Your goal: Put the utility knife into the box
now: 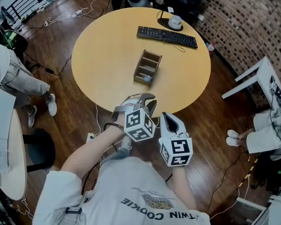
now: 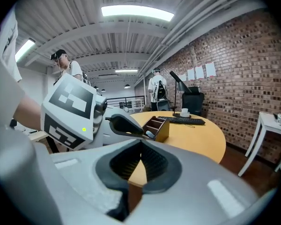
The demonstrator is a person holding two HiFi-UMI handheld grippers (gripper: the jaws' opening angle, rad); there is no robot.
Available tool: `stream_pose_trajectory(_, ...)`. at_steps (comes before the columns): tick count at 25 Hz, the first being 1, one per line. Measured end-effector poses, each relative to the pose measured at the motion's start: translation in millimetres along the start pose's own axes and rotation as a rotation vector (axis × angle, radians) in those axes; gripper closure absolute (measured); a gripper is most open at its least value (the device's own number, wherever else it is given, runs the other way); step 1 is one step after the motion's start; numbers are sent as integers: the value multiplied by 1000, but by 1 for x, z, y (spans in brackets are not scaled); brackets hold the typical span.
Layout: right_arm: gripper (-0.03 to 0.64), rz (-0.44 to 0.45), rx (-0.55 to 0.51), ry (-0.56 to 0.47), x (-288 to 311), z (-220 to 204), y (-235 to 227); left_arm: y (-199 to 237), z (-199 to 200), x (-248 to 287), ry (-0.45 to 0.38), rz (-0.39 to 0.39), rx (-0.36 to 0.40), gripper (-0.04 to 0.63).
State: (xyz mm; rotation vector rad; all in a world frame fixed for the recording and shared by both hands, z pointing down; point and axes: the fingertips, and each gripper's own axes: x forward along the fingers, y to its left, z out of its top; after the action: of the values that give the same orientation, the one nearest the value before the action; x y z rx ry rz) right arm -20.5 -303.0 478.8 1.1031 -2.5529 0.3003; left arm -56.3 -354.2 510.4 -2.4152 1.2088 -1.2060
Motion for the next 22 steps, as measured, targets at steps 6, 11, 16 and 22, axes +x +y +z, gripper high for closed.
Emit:
stream_pose_trajectory(6, 615, 47, -15, -27, -43, -10, -1, -45, 20, -27, 1, 38, -94, 554)
stream_pose_trajectory(11, 617, 101, -38, -50, -78, -18, 1, -77, 40, -51, -9, 98, -157, 568)
stream_pose_trajectory(16, 617, 143, -34, -39, -114, -36, 3, -111, 58, -76, -18, 144, -205, 580)
stream_pose_trajectory(22, 617, 196, -38, -43, -145, -42, 16, -137, 70, -106, -32, 183, -301, 588)
